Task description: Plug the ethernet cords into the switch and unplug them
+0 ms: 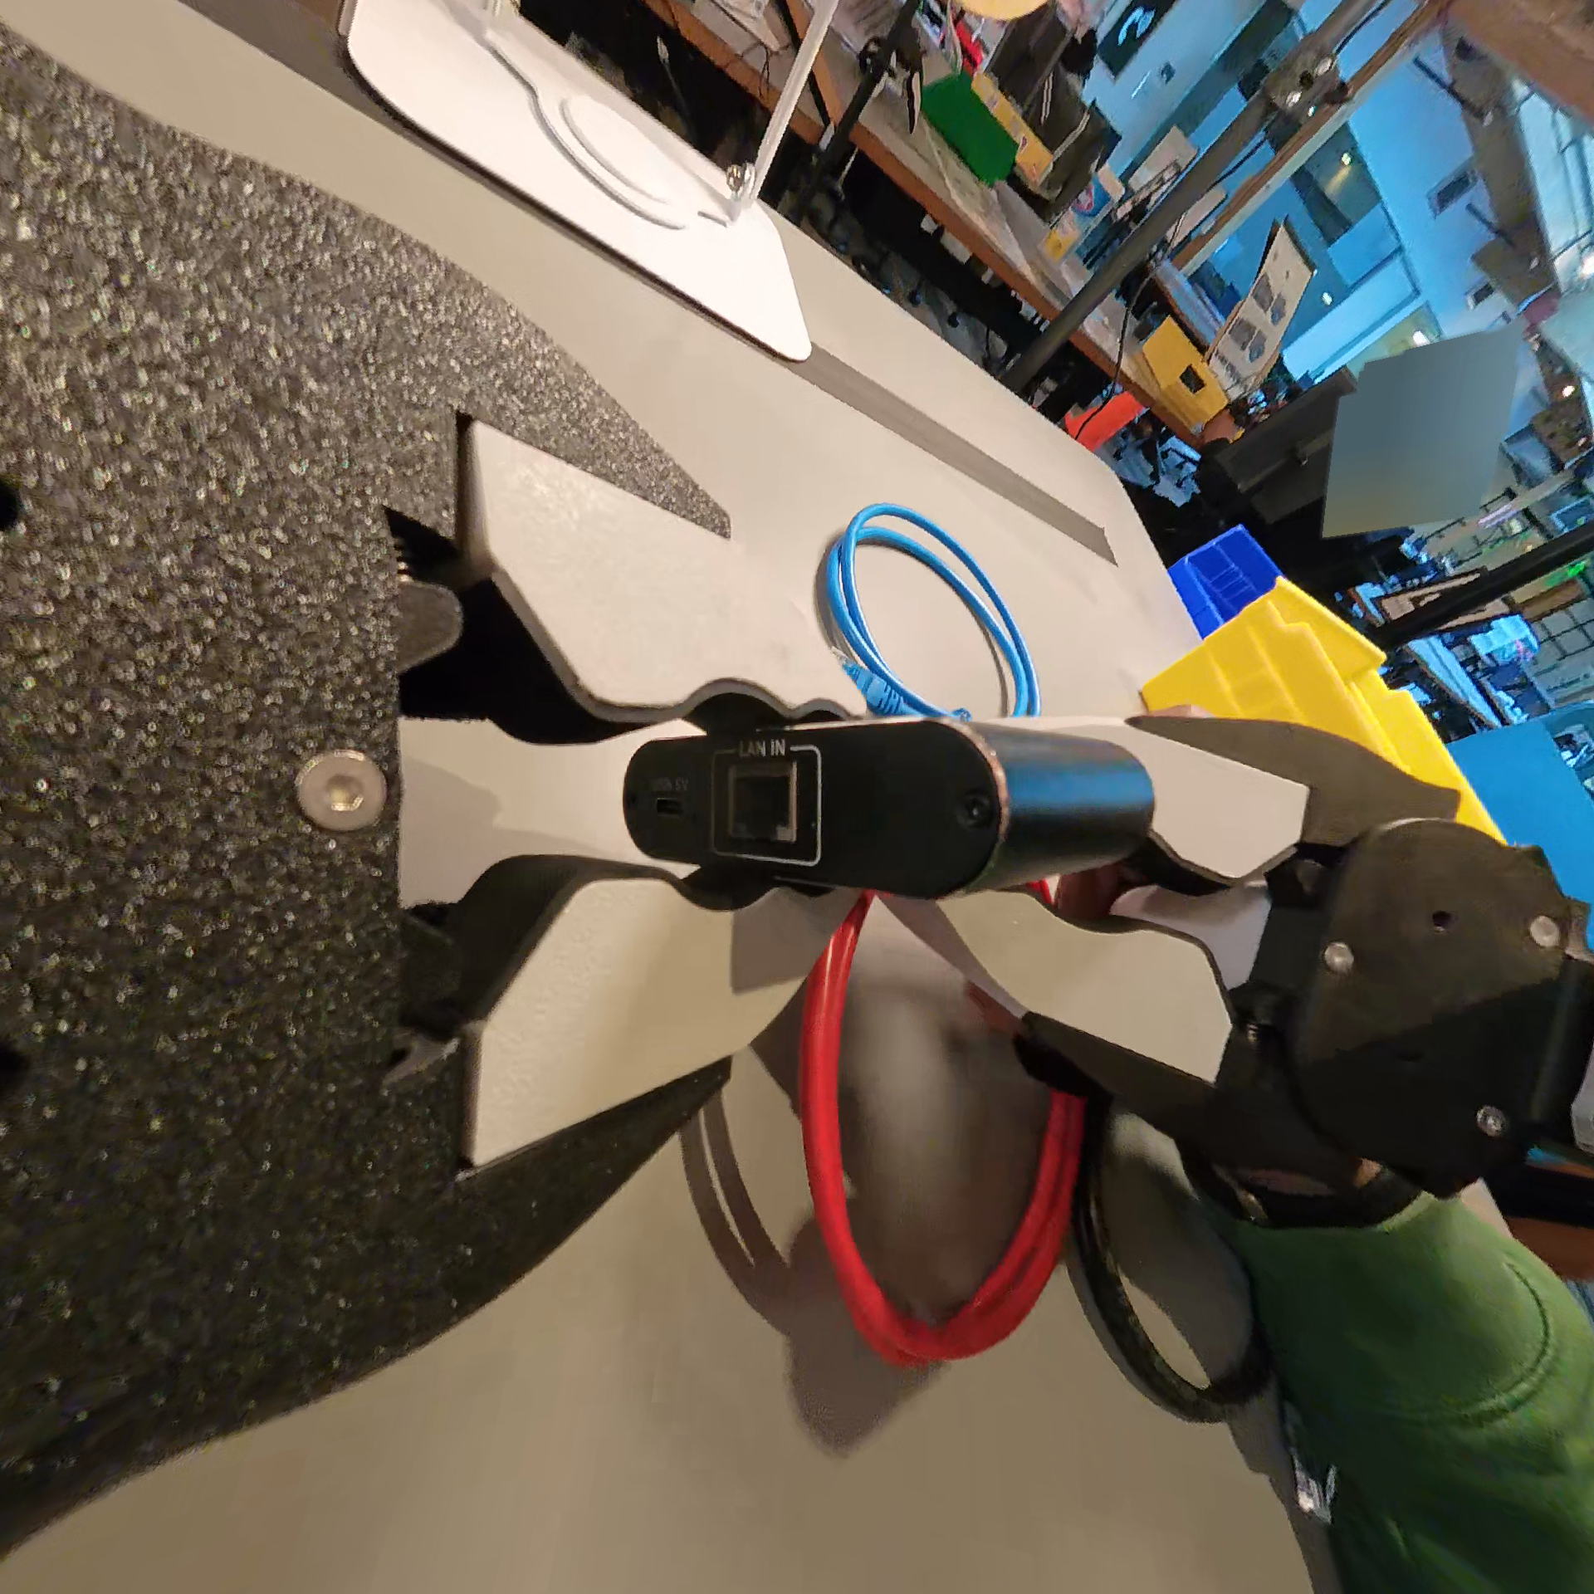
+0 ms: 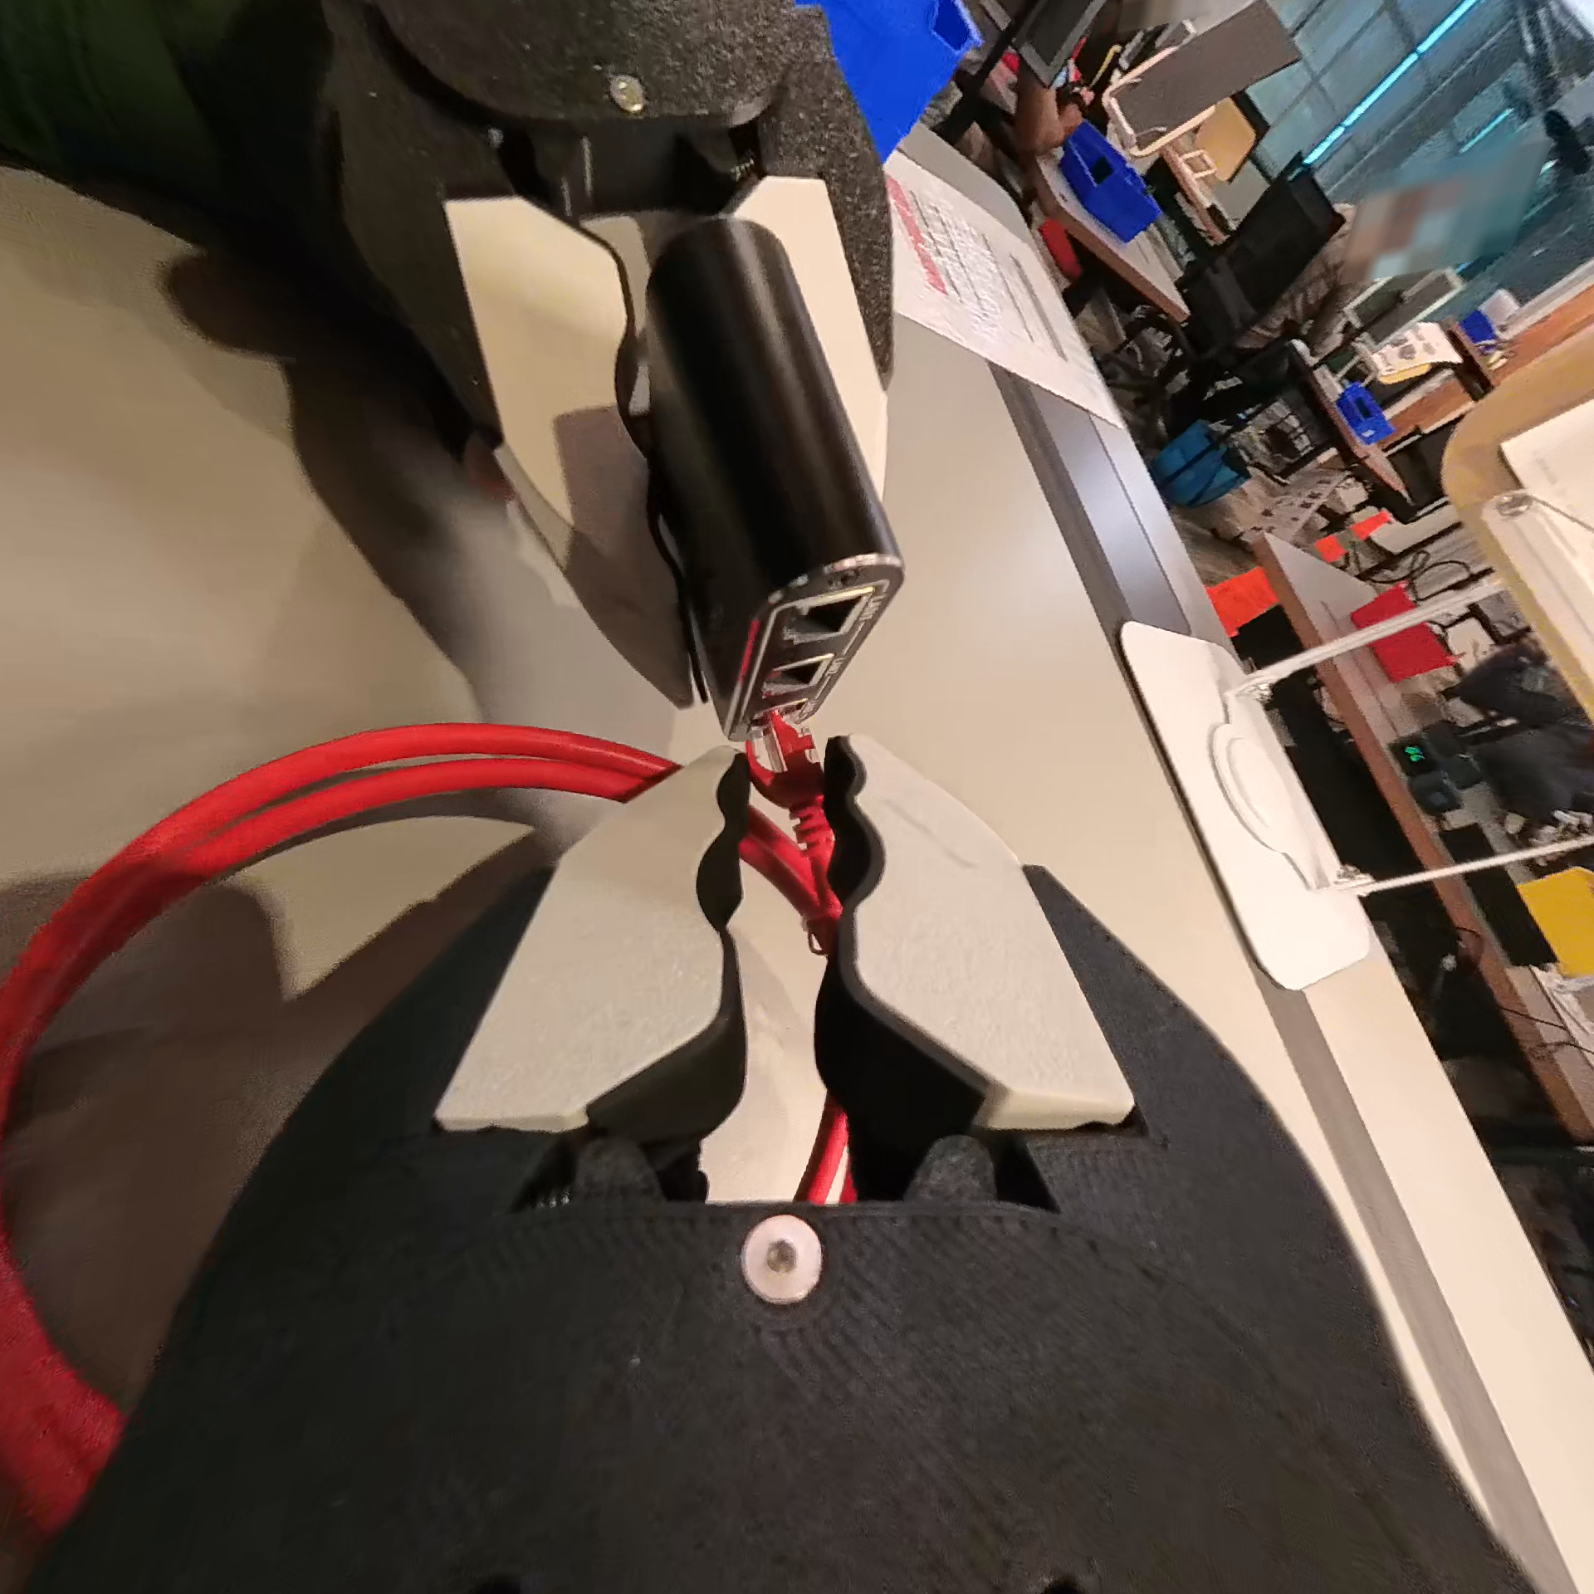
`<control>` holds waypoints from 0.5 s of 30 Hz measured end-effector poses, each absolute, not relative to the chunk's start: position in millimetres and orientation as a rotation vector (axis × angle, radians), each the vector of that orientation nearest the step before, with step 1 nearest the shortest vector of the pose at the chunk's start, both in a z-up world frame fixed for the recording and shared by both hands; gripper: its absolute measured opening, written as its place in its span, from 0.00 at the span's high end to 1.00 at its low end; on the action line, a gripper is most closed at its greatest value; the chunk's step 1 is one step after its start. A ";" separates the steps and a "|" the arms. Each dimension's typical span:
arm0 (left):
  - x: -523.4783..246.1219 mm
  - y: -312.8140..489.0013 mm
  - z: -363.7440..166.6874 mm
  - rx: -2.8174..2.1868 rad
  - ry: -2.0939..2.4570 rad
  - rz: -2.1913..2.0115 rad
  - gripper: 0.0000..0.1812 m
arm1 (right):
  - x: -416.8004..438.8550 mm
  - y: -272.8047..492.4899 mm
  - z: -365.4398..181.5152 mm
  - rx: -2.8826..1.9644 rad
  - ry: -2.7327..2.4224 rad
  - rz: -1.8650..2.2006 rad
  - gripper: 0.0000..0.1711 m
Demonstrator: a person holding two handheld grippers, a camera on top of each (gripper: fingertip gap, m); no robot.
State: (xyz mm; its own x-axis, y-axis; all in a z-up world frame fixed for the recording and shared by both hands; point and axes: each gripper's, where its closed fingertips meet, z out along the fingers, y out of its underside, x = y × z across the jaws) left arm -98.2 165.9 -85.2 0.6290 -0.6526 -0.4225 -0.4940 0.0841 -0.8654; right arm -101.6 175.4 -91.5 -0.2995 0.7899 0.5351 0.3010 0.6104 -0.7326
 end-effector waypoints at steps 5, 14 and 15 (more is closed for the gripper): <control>-99.8 169.4 -82.5 -1.537 0.969 -0.084 0.84 | -102.9 179.8 -88.1 -0.912 -1.830 0.603 0.91; -99.8 173.7 -73.0 -1.497 0.945 0.123 0.84 | -103.7 186.3 -79.5 -1.028 -1.728 0.629 0.91; -99.9 174.2 -73.0 -1.499 0.939 0.124 0.84 | -103.5 186.9 -79.3 -1.034 -1.723 0.637 0.91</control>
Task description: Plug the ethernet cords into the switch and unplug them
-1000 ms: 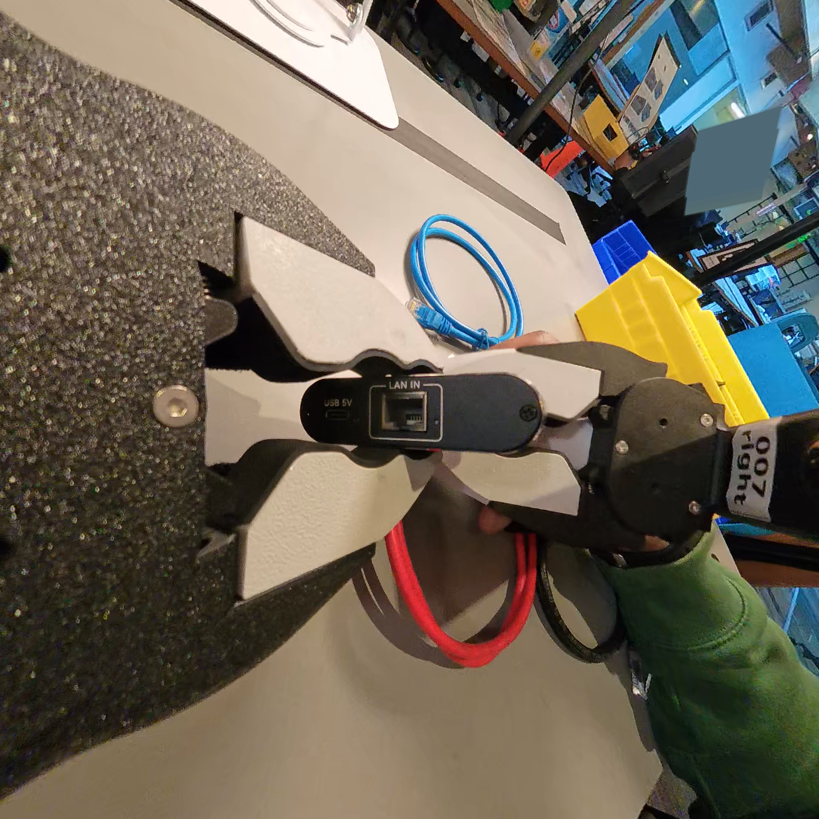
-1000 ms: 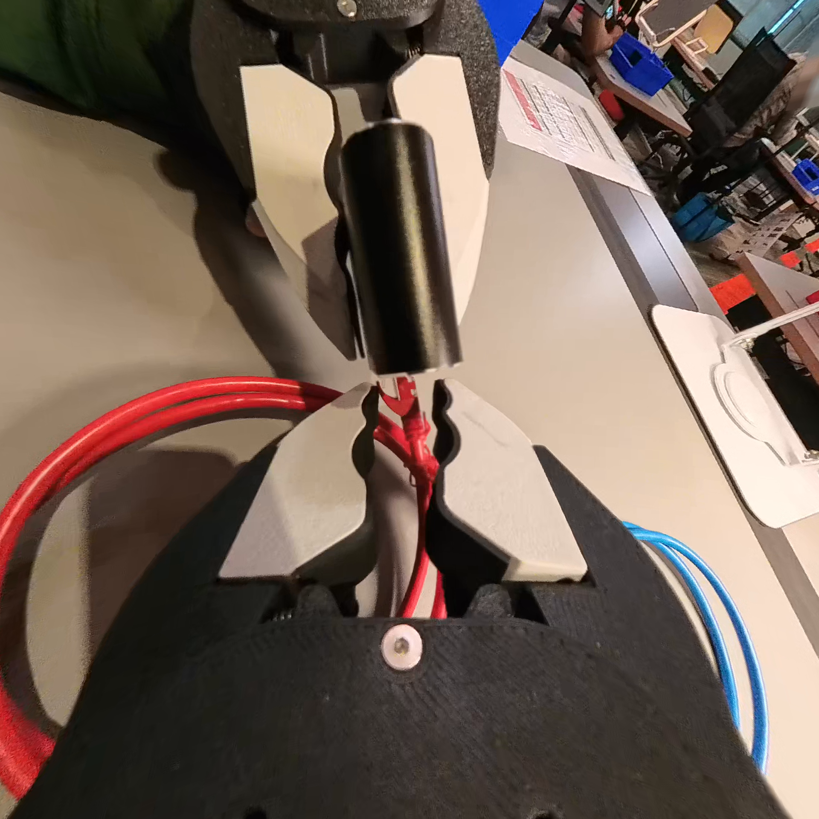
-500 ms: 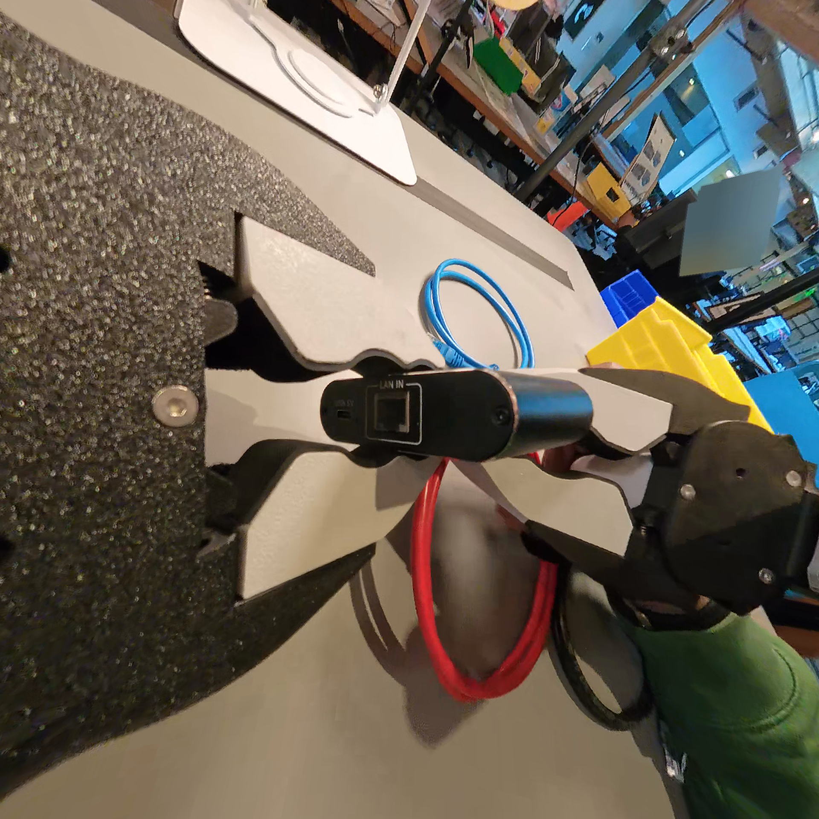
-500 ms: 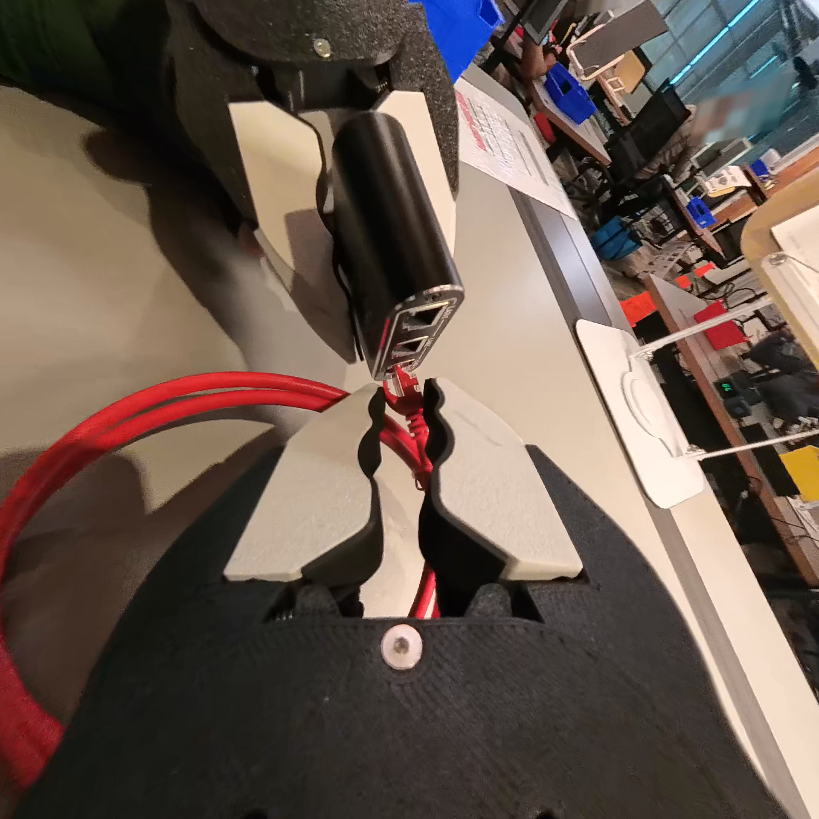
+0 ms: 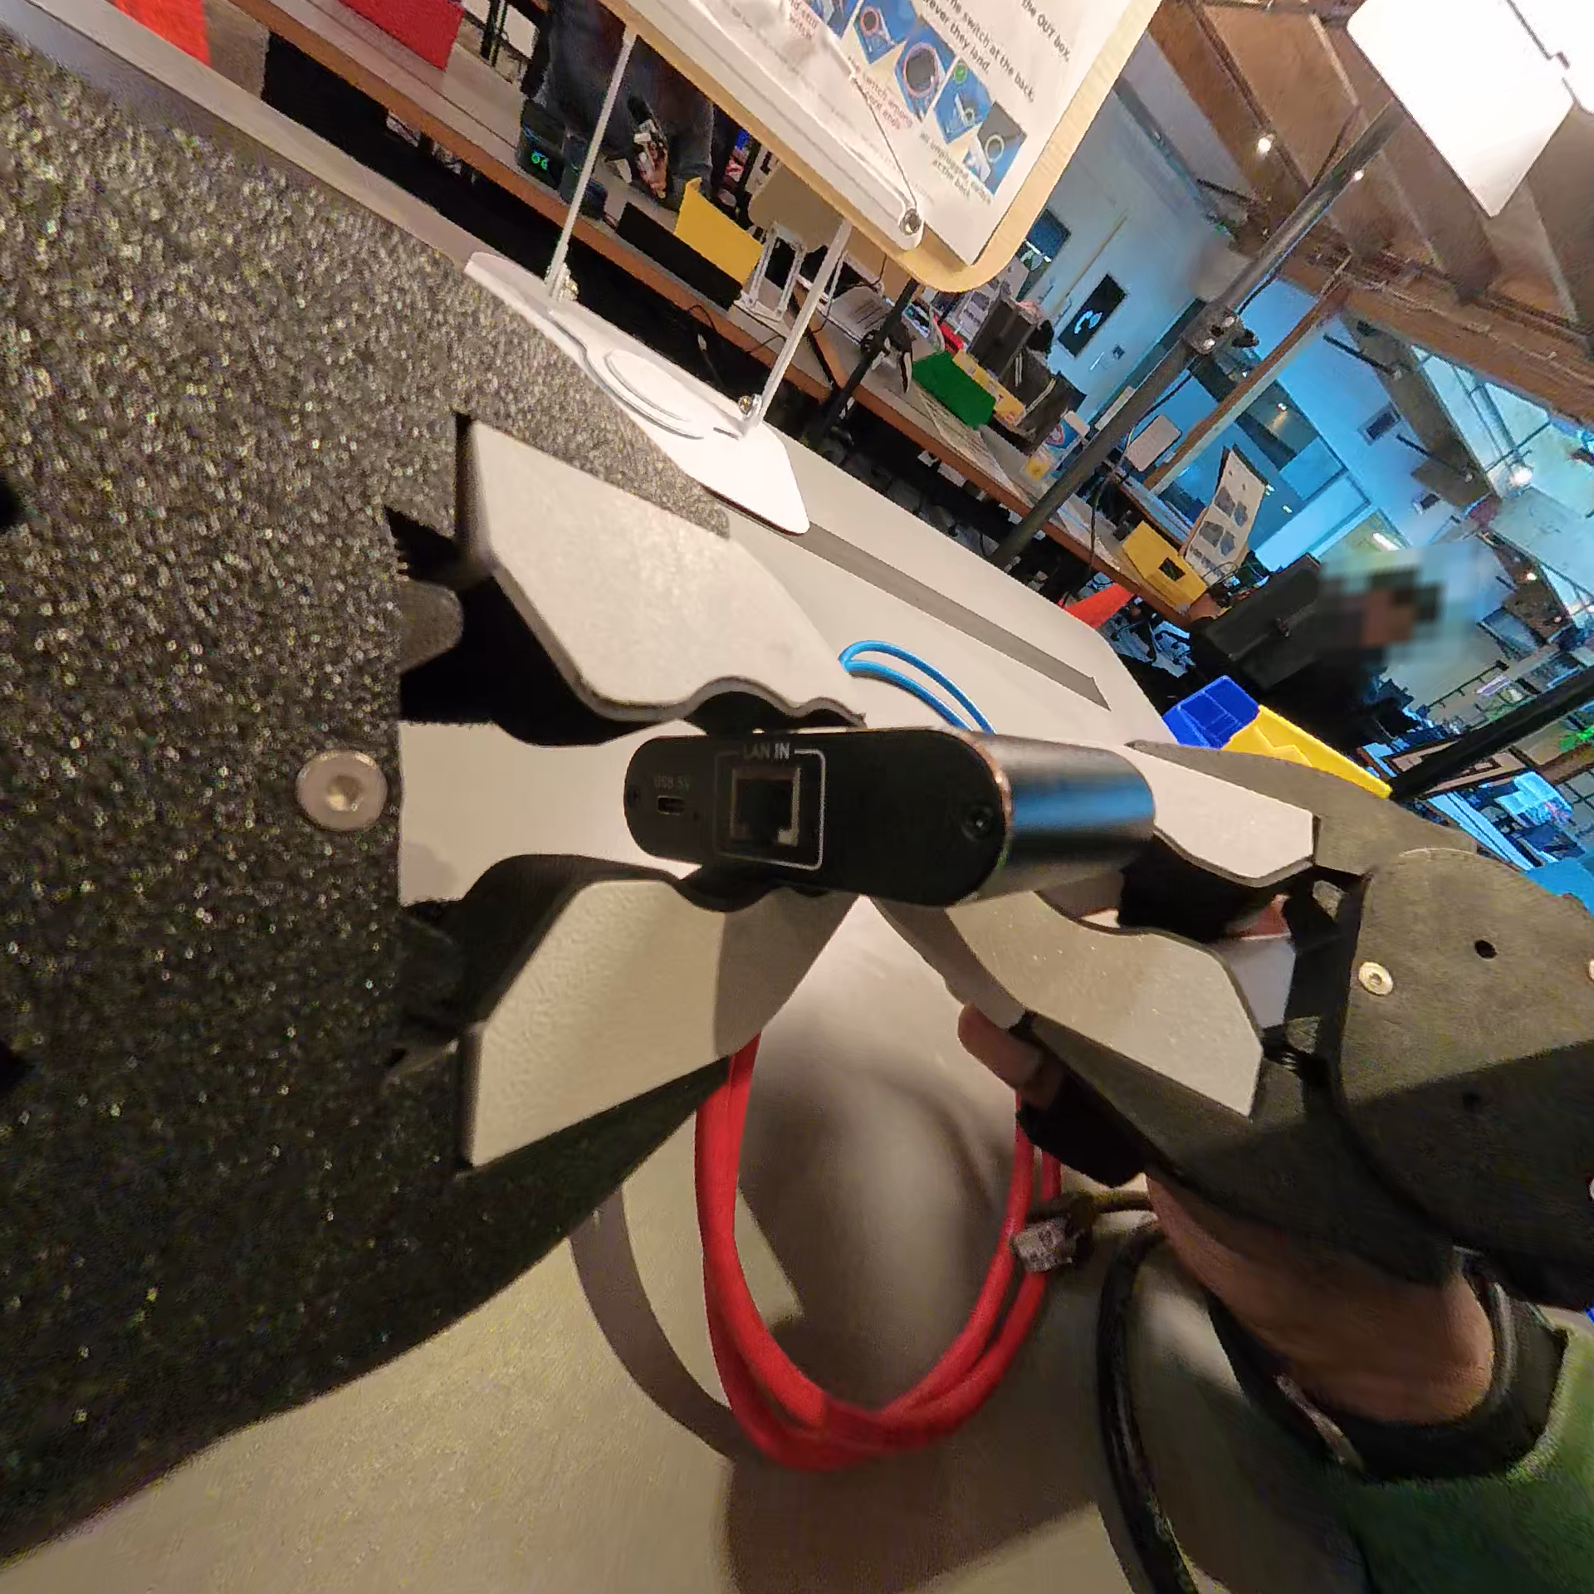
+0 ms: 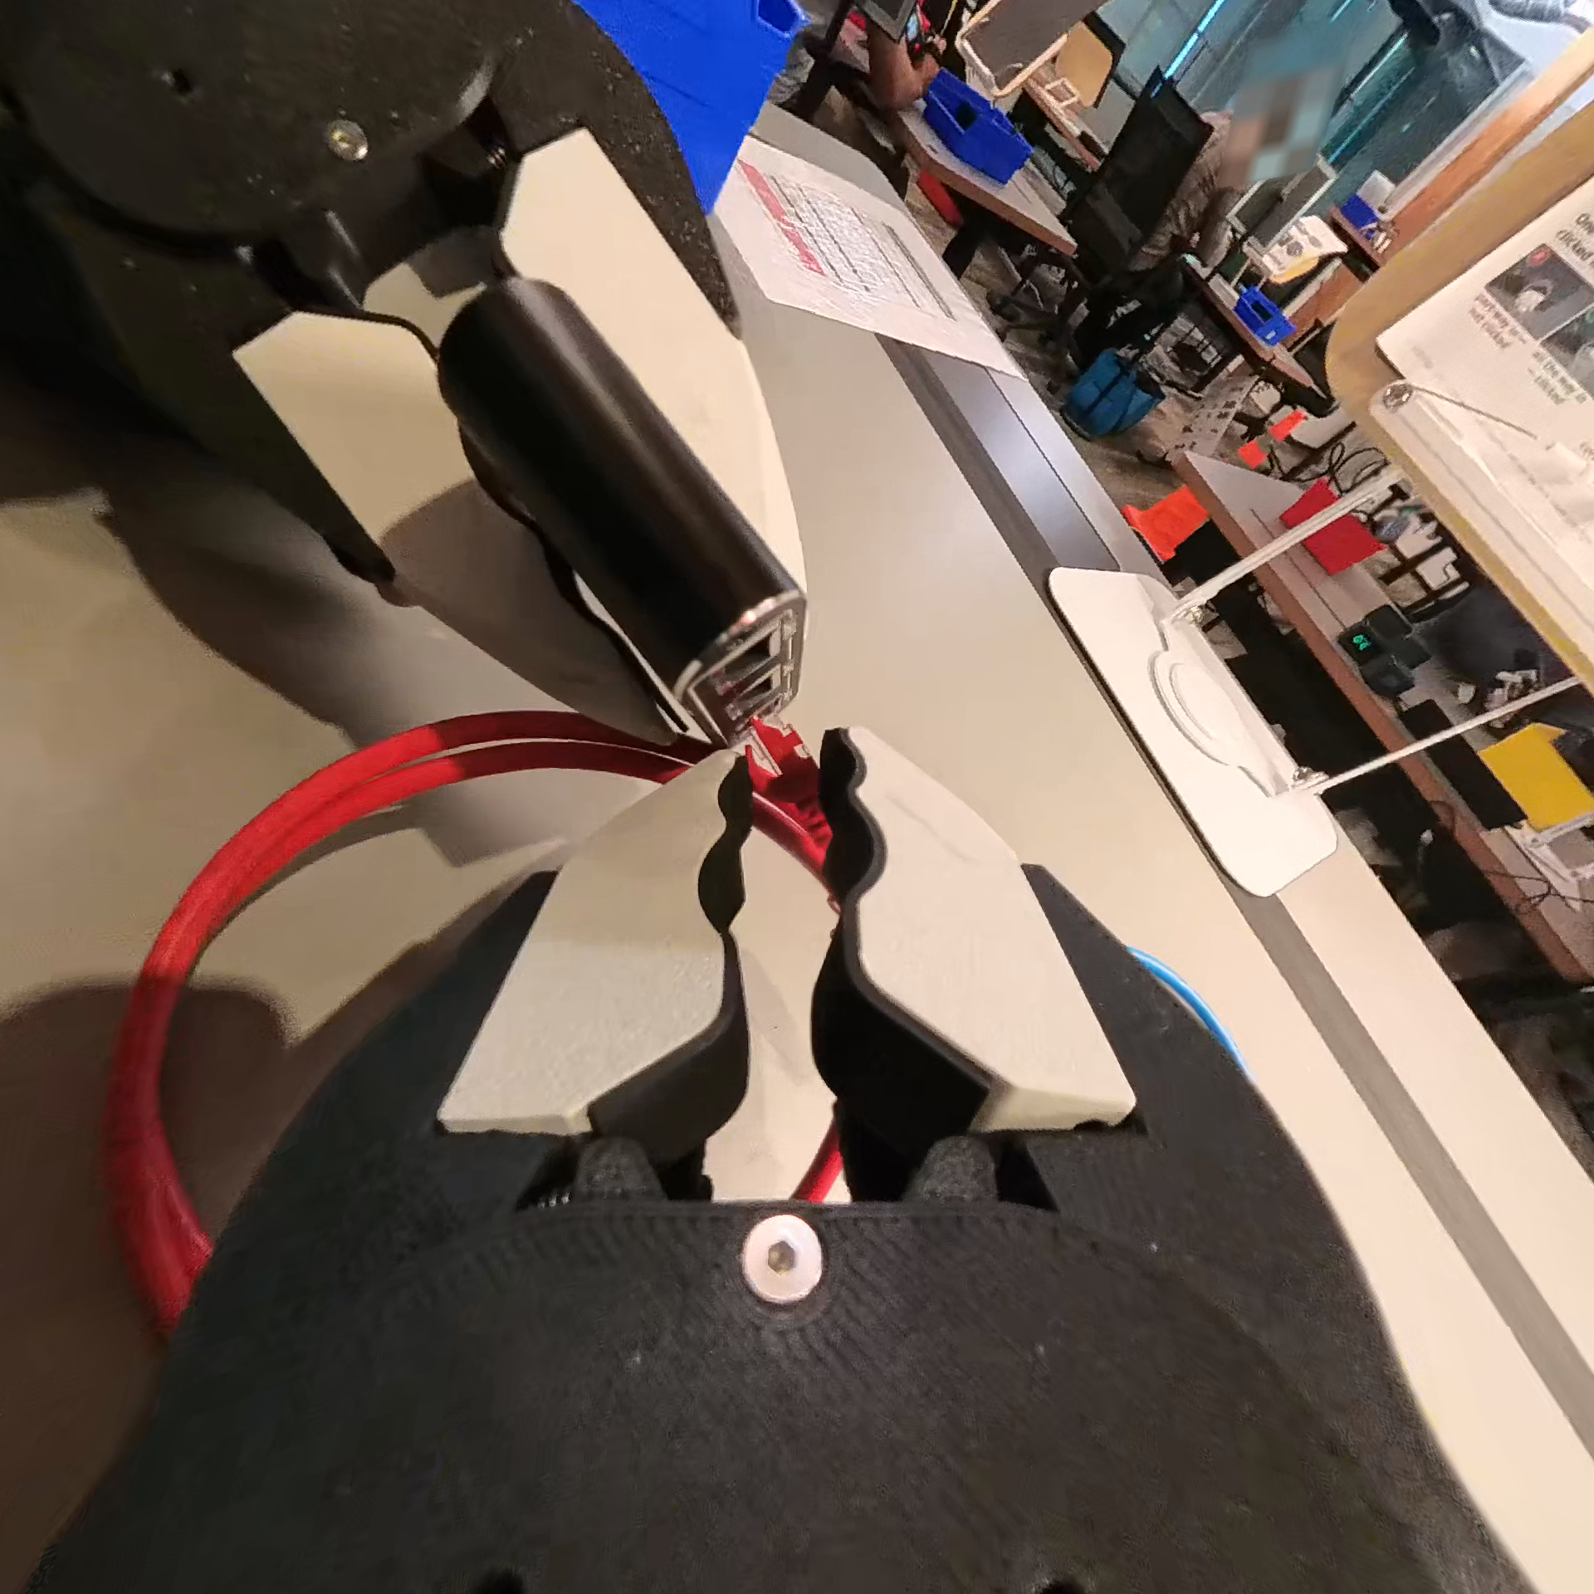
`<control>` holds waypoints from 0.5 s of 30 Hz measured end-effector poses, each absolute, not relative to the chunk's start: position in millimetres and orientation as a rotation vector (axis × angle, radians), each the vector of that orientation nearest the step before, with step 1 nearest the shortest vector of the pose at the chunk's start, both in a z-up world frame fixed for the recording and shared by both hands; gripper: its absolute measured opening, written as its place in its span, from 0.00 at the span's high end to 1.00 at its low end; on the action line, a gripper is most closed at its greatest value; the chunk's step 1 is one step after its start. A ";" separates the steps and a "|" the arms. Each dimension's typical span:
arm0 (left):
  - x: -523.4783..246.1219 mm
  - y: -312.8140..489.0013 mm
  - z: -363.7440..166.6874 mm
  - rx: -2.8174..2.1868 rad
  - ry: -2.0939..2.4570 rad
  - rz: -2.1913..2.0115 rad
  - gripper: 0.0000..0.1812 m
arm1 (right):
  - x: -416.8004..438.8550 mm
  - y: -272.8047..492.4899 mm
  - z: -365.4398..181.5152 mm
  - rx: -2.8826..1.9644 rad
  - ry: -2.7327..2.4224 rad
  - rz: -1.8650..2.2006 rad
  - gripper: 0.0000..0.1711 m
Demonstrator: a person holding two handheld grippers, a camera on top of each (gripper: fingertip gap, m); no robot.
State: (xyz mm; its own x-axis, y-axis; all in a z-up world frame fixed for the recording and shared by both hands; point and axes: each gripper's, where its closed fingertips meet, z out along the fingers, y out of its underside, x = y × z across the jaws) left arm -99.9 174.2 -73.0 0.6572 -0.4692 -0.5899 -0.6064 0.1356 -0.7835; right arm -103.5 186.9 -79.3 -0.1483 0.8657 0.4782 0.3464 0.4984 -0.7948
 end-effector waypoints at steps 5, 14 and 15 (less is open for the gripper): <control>-101.8 176.5 -73.9 -1.506 0.937 0.154 0.84 | -102.8 191.6 -80.7 -1.116 -1.685 0.657 0.91; -117.1 182.3 -84.2 -1.638 0.833 -0.033 0.85 | -91.9 222.8 -85.4 -1.227 -1.675 0.745 0.91; -119.9 184.0 -87.6 -1.667 0.829 -0.033 0.85 | -93.0 216.5 -88.9 -1.211 -1.712 0.765 0.91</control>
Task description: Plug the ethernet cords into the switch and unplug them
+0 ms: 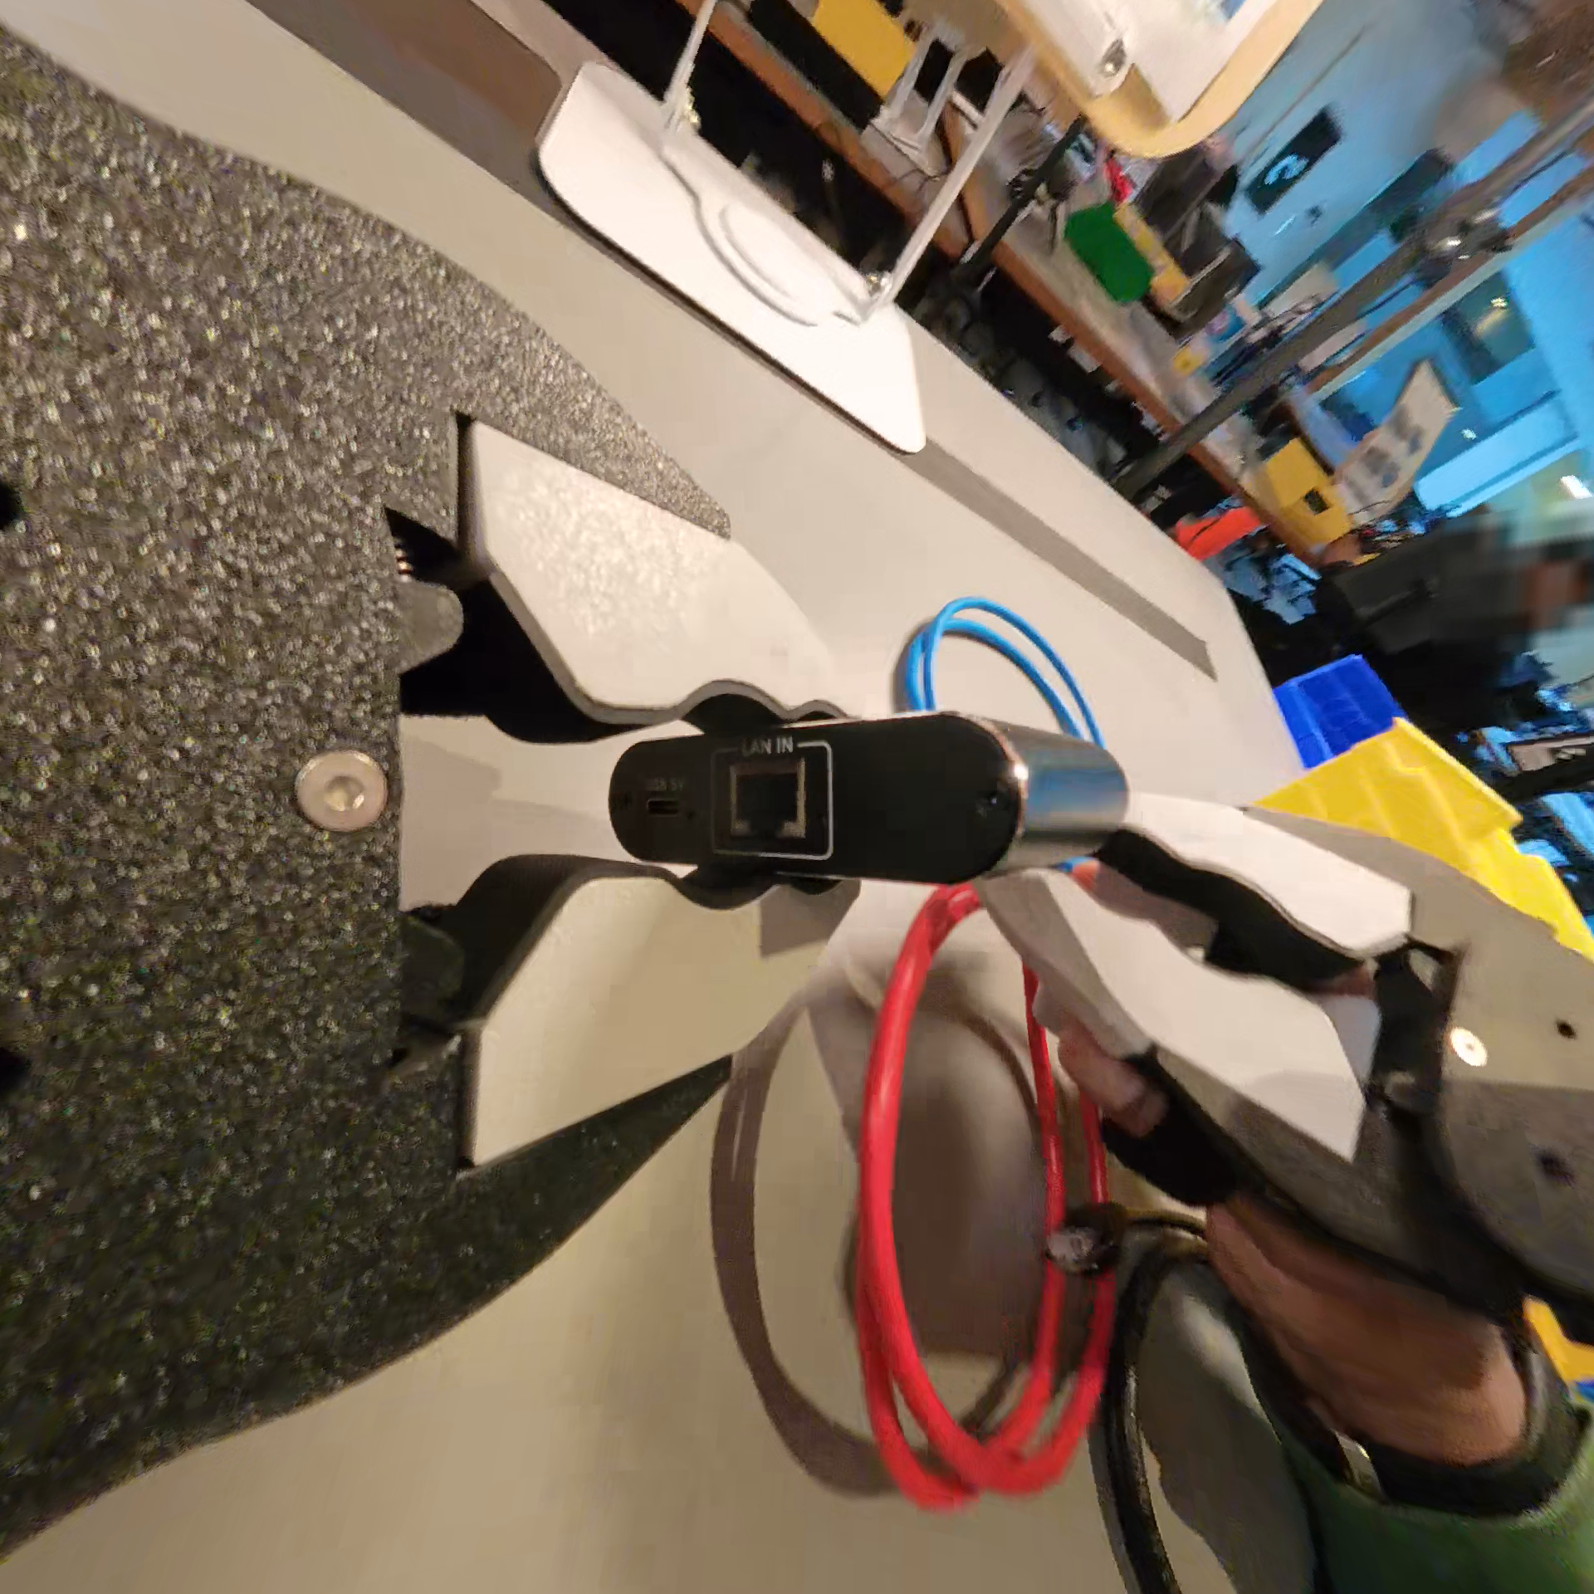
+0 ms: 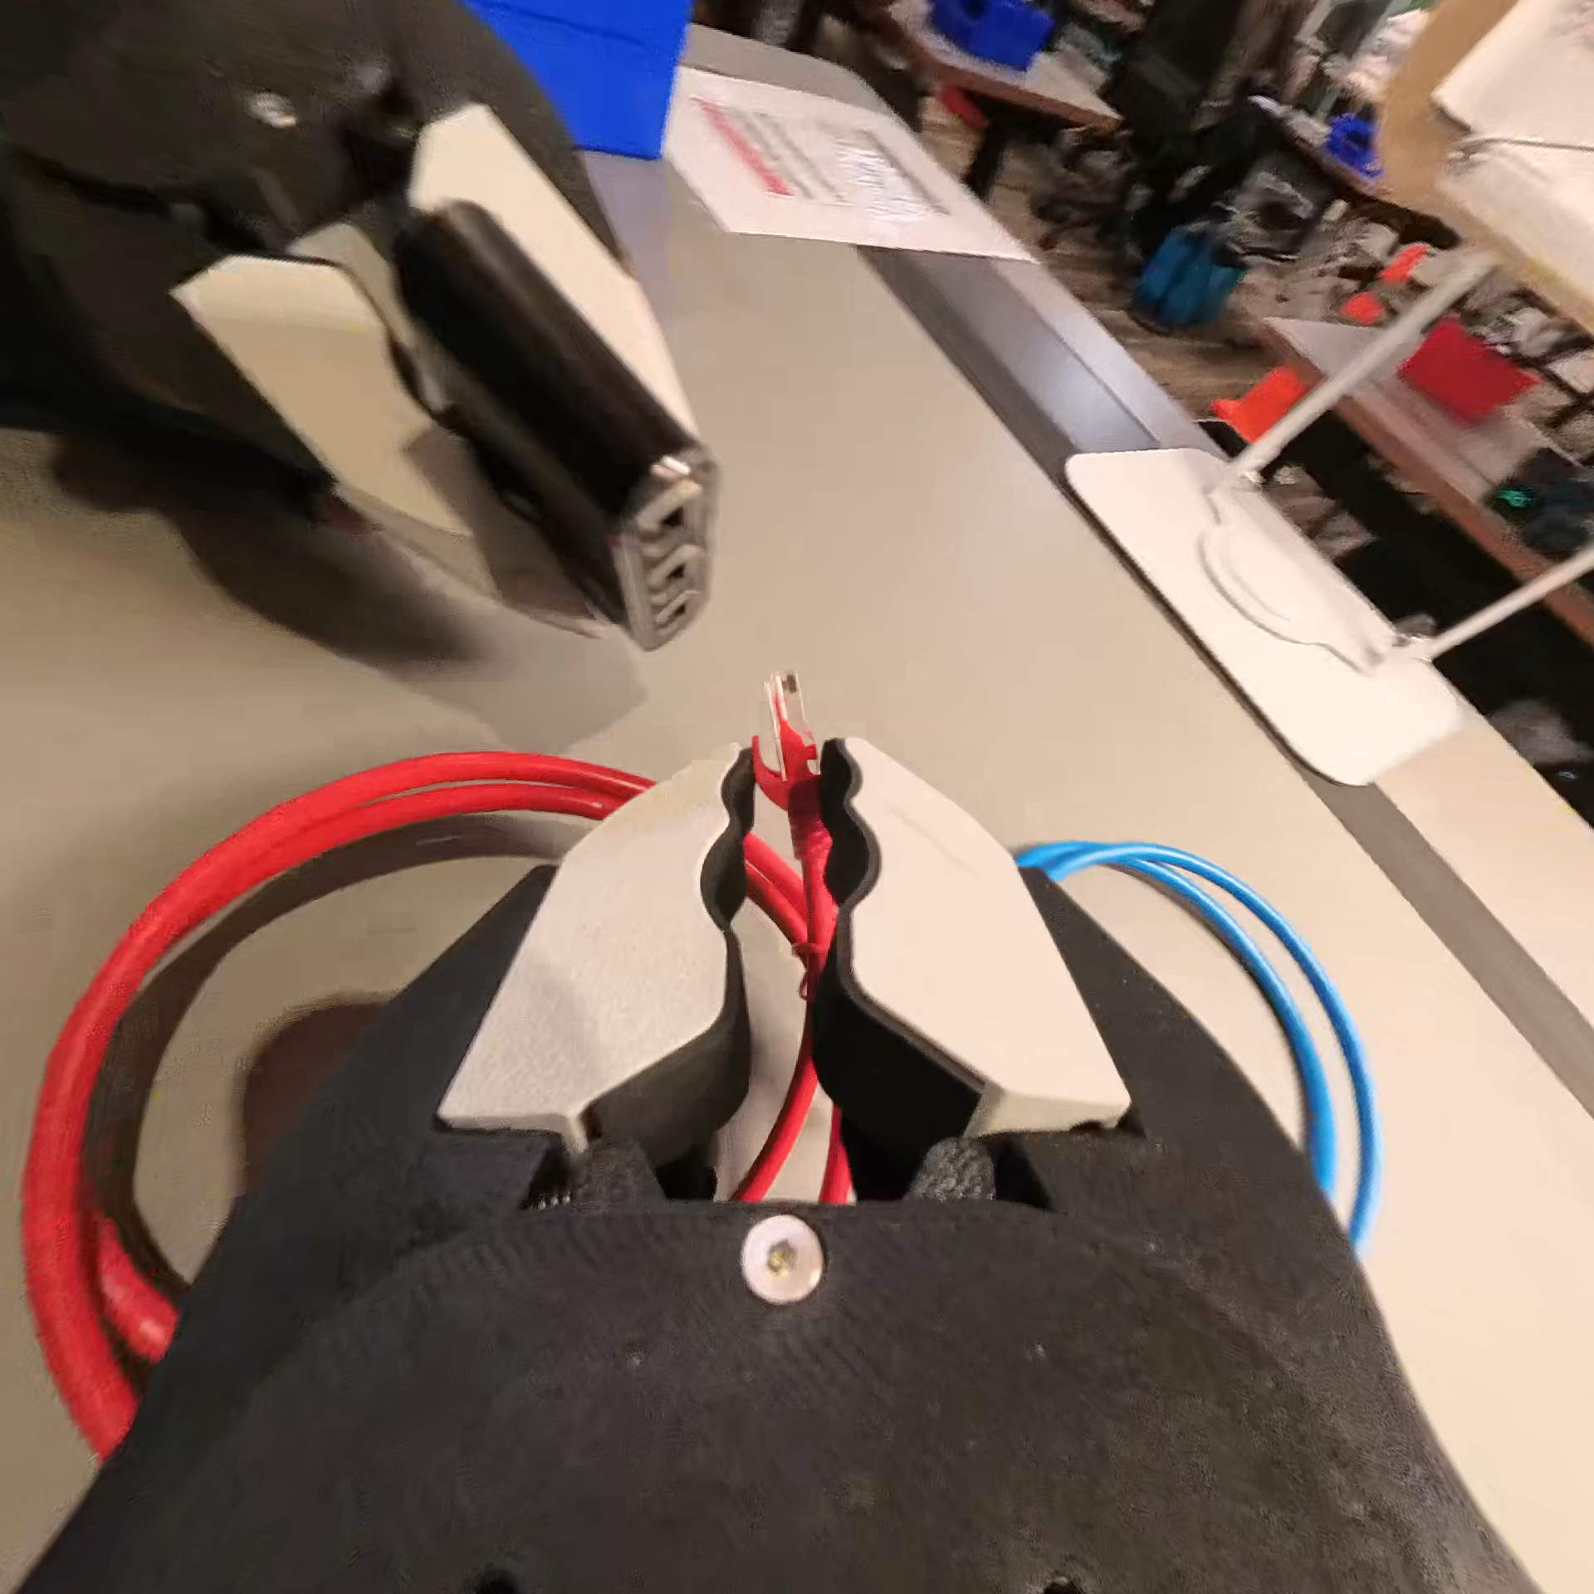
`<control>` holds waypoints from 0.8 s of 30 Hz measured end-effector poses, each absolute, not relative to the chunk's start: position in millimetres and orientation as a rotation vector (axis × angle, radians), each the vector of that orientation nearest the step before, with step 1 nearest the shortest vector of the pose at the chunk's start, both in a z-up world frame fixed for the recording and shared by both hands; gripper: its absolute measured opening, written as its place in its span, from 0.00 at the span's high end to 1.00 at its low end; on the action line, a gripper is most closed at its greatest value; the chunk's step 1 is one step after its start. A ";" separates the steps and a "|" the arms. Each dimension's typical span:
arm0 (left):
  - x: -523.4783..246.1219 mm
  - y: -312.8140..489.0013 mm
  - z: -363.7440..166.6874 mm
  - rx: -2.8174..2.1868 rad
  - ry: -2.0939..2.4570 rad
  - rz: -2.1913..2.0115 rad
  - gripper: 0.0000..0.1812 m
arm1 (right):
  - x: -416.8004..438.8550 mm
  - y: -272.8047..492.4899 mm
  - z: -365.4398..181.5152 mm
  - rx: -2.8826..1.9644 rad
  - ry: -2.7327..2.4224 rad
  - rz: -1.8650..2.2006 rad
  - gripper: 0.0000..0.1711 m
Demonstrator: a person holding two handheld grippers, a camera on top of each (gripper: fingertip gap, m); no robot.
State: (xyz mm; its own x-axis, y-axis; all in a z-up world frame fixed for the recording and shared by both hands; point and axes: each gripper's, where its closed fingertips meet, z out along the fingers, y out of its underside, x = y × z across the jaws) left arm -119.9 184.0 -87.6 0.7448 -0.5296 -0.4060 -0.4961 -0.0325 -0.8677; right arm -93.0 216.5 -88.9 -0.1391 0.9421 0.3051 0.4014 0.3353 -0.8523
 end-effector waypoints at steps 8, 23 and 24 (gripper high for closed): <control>-125.7 189.3 -104.5 -1.757 0.862 0.077 0.85 | -97.1 197.6 -95.1 -1.108 -1.781 0.801 0.81; -107.9 186.8 -118.4 -1.781 1.067 0.331 0.85 | -93.4 169.2 -76.7 -0.844 -1.884 0.681 0.72; -106.5 185.9 -121.4 -1.786 1.091 0.339 0.85 | -93.0 165.3 -78.4 -0.786 -1.909 0.629 0.72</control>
